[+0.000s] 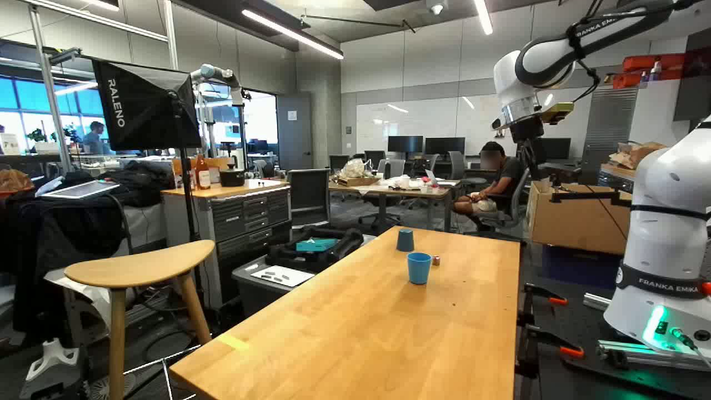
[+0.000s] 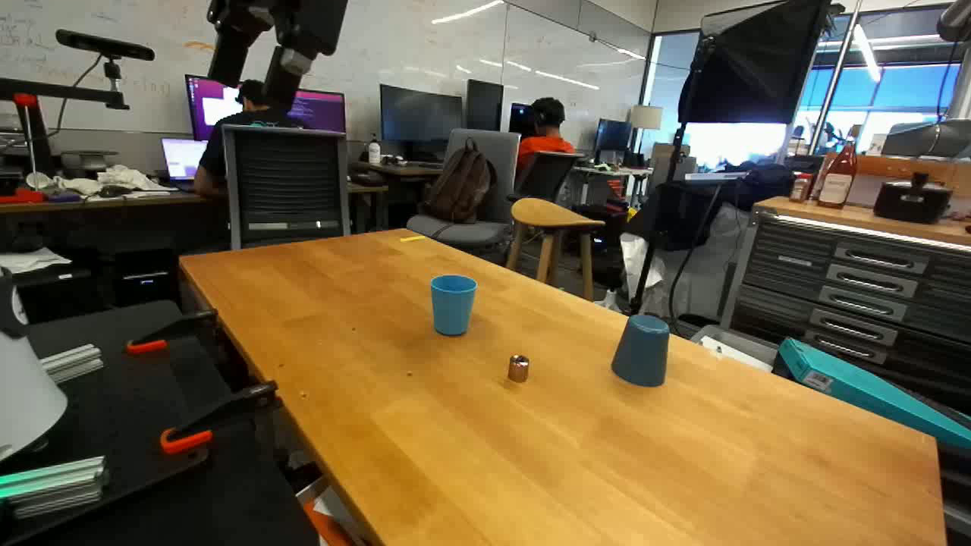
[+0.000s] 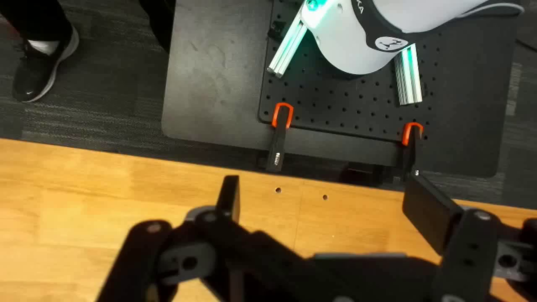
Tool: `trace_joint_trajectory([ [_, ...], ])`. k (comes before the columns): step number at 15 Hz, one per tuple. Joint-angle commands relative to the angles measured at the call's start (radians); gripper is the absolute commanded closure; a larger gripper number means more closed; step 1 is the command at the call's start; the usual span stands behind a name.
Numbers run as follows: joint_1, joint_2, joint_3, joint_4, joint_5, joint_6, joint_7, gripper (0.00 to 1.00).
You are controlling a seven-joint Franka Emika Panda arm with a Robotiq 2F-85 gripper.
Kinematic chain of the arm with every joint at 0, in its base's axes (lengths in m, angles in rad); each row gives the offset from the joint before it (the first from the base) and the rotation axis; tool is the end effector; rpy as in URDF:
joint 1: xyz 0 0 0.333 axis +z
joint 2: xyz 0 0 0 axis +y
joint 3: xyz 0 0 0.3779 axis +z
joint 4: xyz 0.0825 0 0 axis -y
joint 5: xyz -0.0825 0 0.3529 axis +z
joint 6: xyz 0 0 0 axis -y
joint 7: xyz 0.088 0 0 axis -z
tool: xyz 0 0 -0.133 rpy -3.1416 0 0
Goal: Place the silver object in the light blue cup
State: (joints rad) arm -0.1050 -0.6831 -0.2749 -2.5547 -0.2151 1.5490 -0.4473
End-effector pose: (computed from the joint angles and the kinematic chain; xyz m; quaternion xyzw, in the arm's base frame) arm 0.2027 -0.1267 0.4897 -0.9814 -0.0928 0.1627 0.0425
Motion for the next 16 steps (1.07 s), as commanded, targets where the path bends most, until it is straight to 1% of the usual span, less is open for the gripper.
trace_joint_trajectory([
  [1,0.003,0.000,-0.002,0.003,0.000,-0.002,0.001,0.00],
  [3,0.003,-0.001,-0.002,0.006,0.000,-0.002,0.002,0.00],
  [4,0.007,-0.032,0.008,-0.027,0.007,0.081,0.028,0.00],
  [5,0.008,-0.021,0.012,-0.035,0.016,0.155,0.059,0.00],
  [8,-0.003,0.160,0.013,0.009,0.030,0.430,0.180,0.00],
  [9,-0.008,0.240,0.015,0.035,0.033,0.520,0.225,0.00],
  [10,0.004,0.291,0.004,0.035,0.018,0.610,0.285,0.00],
  [13,0.001,0.473,0.020,0.068,0.000,0.814,0.472,0.00],
  [15,0.001,0.603,0.032,0.108,-0.023,0.909,0.588,0.00],
  [16,-0.041,0.668,0.079,0.135,-0.017,0.940,0.629,0.00],
])
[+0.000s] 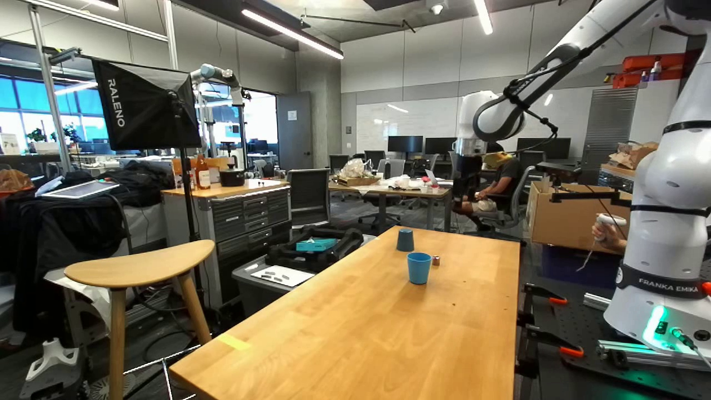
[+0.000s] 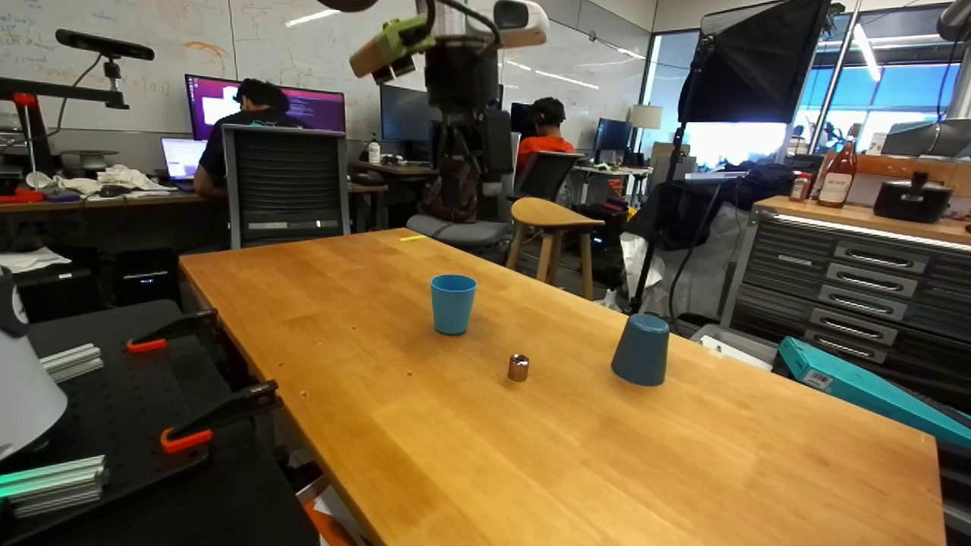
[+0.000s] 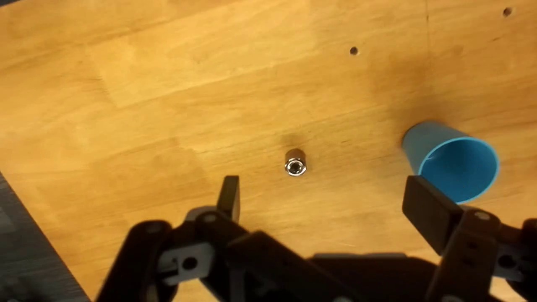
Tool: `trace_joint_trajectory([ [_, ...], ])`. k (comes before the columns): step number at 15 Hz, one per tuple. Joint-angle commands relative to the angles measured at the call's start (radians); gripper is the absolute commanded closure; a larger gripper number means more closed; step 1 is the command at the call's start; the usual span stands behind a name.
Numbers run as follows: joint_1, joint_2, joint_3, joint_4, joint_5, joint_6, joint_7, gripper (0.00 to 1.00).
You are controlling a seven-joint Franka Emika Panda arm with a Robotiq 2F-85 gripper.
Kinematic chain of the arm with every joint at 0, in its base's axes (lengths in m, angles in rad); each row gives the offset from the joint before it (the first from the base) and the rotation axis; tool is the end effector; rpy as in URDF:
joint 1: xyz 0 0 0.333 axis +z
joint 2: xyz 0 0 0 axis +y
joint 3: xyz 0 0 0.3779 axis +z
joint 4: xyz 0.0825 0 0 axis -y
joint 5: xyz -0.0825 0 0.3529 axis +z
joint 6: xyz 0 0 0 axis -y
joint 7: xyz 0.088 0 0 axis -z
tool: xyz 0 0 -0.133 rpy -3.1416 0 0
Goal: Place the silver object in the light blue cup
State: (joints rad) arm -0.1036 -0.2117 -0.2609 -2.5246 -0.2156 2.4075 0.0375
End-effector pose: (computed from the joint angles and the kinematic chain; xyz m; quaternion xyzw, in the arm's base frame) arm 0.3882 -0.1559 0.4151 0.9903 -0.1220 0.0373 0.0552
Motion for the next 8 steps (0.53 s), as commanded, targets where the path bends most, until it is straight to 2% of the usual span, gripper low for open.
trace_joint_trajectory([
  [1,-0.043,0.260,0.069,0.135,-0.028,0.088,0.196,0.00],
  [4,-0.025,0.452,0.062,0.256,-0.052,0.075,0.330,0.00],
  [8,-0.016,0.704,0.052,0.471,0.059,0.023,0.352,0.00],
])
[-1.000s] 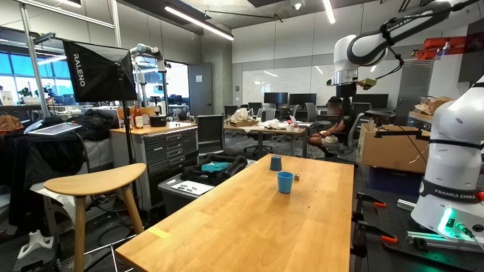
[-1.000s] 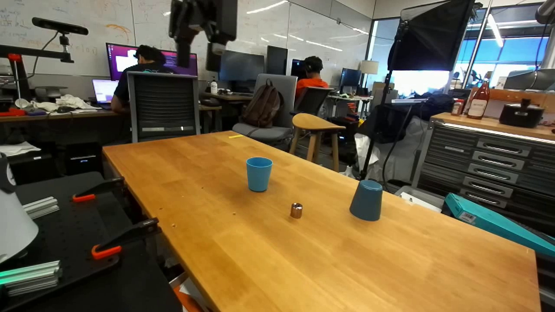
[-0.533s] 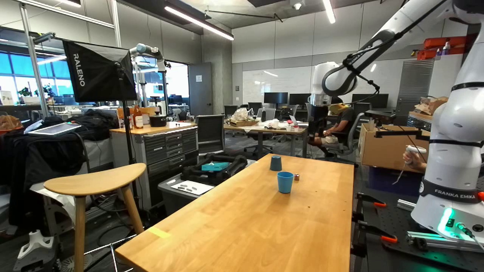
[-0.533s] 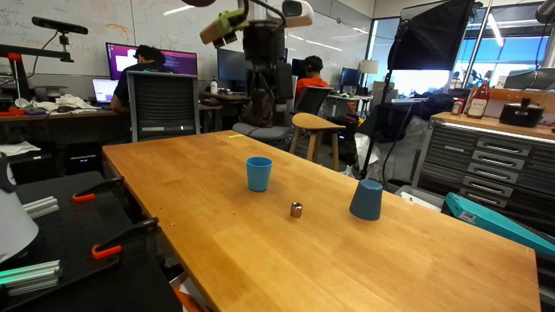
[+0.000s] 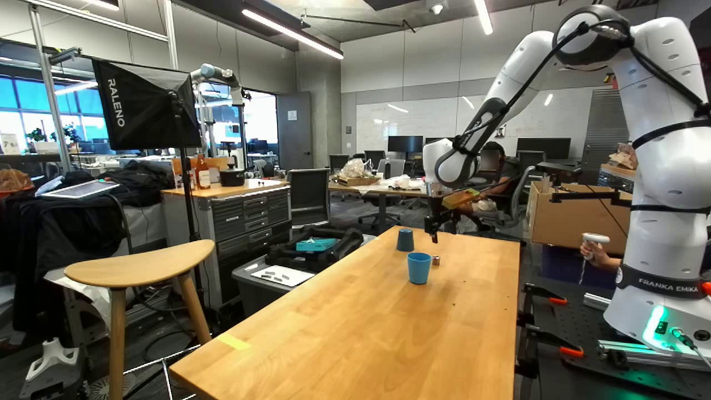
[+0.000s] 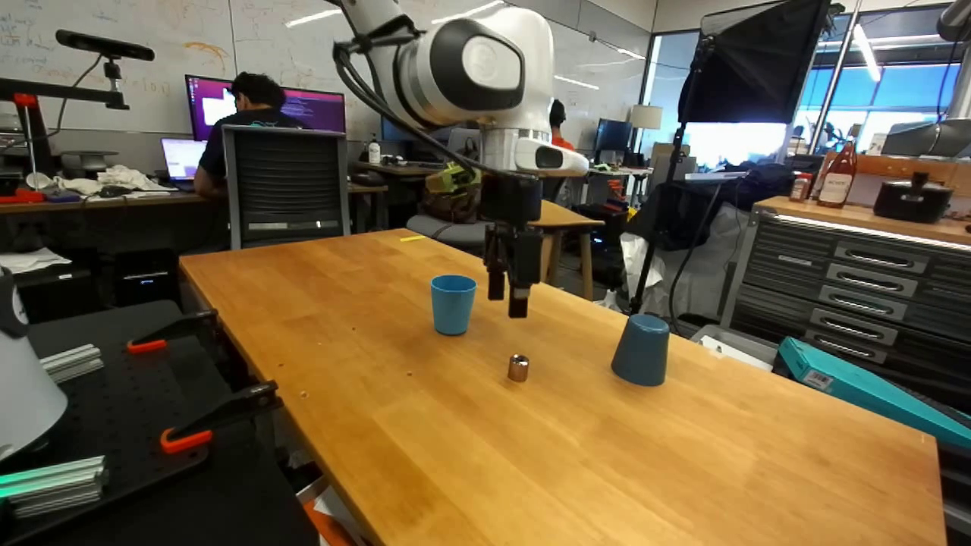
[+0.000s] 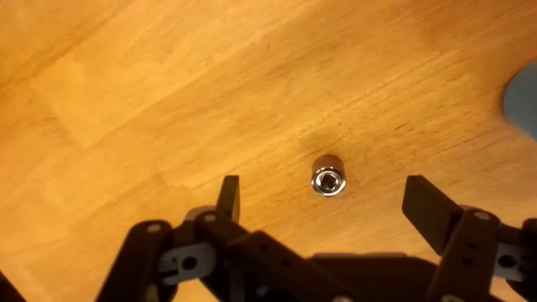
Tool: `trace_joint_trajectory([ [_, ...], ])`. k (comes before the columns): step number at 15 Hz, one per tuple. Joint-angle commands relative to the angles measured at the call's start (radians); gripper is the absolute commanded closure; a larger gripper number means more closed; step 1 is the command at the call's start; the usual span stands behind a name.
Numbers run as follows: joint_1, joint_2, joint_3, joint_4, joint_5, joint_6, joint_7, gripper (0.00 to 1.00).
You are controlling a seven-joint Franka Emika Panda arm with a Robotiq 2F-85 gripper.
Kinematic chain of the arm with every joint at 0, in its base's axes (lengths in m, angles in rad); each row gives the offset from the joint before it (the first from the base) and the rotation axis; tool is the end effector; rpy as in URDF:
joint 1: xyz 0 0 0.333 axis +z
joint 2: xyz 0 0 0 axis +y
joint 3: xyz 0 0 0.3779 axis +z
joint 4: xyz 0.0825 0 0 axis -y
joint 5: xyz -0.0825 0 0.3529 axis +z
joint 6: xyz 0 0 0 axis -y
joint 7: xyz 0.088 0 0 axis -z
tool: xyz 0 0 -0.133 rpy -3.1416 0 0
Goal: Place the silver object in the light blue cup
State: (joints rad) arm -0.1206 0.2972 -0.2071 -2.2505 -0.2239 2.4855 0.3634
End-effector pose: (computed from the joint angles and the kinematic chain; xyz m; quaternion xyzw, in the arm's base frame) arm 0.5069 -0.1728 0.2893 0.9638 -0.2472 -0.0285 0.0962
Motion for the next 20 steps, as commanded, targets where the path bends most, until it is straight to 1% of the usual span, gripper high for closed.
trace_joint_trajectory([
  [1,0.000,0.238,-0.005,0.238,0.088,-0.066,0.025,0.00],
  [5,0.002,0.349,-0.005,0.339,0.145,-0.103,0.008,0.00],
  [7,0.002,0.362,-0.002,0.345,0.166,-0.153,0.003,0.00],
  [10,-0.005,0.357,-0.001,0.323,0.191,-0.192,-0.002,0.00],
  [11,-0.007,0.357,-0.002,0.323,0.194,-0.199,-0.008,0.25],
  [12,-0.010,0.354,-0.003,0.322,0.197,-0.194,-0.011,0.27],
  [15,-0.010,0.348,-0.016,0.330,0.188,-0.161,-0.007,0.51],
  [16,-0.008,0.349,-0.021,0.338,0.183,-0.150,-0.003,0.16],
  [17,-0.006,0.352,-0.025,0.343,0.178,-0.140,-0.002,0.15],
  [18,-0.005,0.353,-0.028,0.345,0.175,-0.131,-0.002,0.63],
  [19,-0.009,0.352,-0.026,0.345,0.180,-0.130,-0.008,0.60],
  [20,-0.018,0.349,-0.019,0.343,0.192,-0.137,-0.020,0.60],
])
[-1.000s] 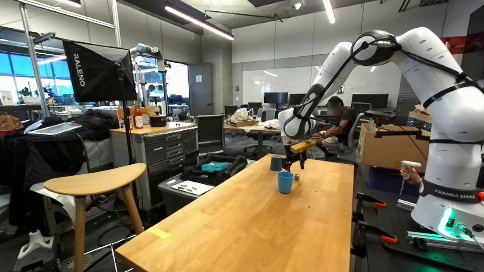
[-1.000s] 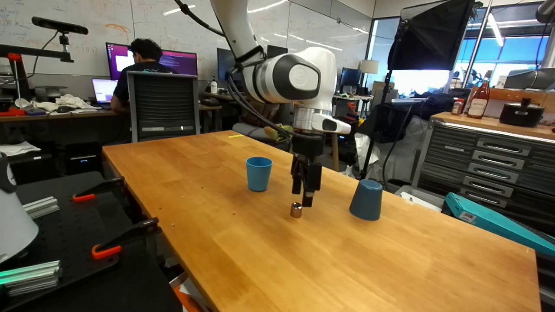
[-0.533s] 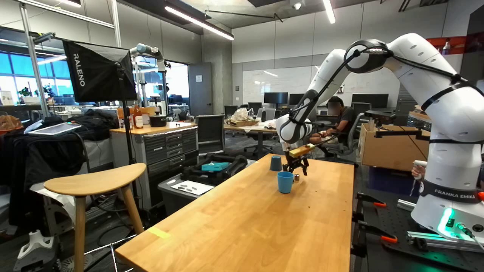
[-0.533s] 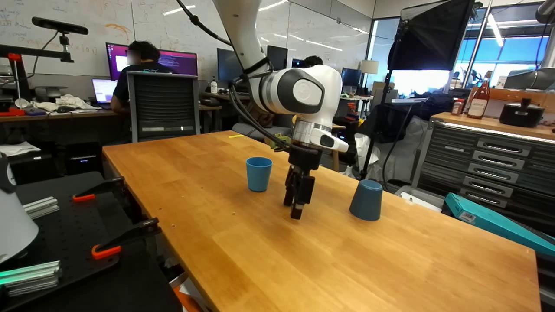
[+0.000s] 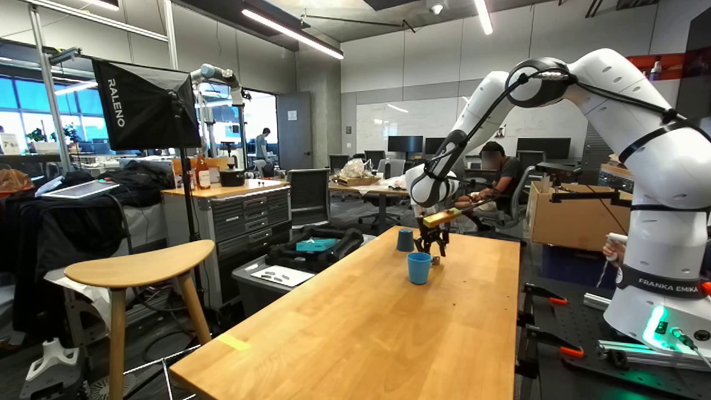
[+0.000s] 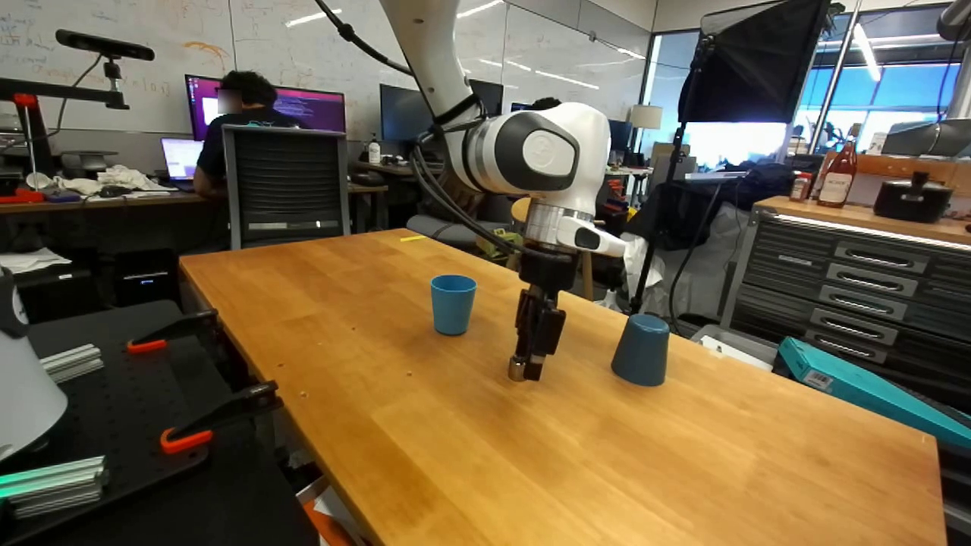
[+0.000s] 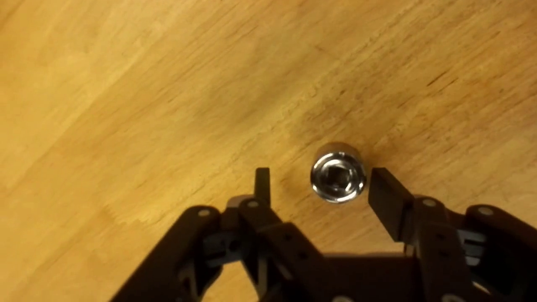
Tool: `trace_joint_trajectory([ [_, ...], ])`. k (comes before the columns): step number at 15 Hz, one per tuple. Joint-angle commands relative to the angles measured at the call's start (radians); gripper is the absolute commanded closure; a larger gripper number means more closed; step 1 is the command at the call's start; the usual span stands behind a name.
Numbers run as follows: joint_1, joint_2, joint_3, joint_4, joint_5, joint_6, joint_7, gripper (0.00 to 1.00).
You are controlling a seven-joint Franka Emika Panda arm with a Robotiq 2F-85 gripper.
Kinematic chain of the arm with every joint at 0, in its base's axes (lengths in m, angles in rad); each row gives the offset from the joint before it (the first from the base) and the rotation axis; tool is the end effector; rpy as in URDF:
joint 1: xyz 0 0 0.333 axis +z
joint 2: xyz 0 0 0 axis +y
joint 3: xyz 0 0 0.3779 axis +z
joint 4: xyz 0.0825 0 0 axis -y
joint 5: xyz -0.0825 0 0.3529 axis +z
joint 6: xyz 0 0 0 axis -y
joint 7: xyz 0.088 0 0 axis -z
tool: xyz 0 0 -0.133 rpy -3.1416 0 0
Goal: Place the silver object in the light blue cup
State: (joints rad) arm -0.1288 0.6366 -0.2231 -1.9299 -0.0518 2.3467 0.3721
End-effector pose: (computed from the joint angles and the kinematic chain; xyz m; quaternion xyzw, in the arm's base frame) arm 0.5758 -0.2048 0.1963 0.9384 -0.3188 -0.1022 0.0853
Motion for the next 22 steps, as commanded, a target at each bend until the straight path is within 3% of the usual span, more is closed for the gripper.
trace_joint_trajectory([
  [1,-0.021,0.007,0.006,0.022,0.033,-0.012,-0.041,0.66],
  [3,-0.052,0.005,0.024,0.021,0.069,-0.043,-0.074,0.84],
  [5,-0.086,0.009,0.039,0.029,0.121,-0.090,-0.116,0.94],
  [11,-0.136,-0.062,0.047,0.033,0.206,-0.238,-0.208,0.92],
  [17,-0.114,-0.285,0.091,-0.053,0.255,-0.231,-0.320,0.92],
  [22,-0.084,-0.317,0.156,-0.043,0.364,-0.273,-0.386,0.92],
])
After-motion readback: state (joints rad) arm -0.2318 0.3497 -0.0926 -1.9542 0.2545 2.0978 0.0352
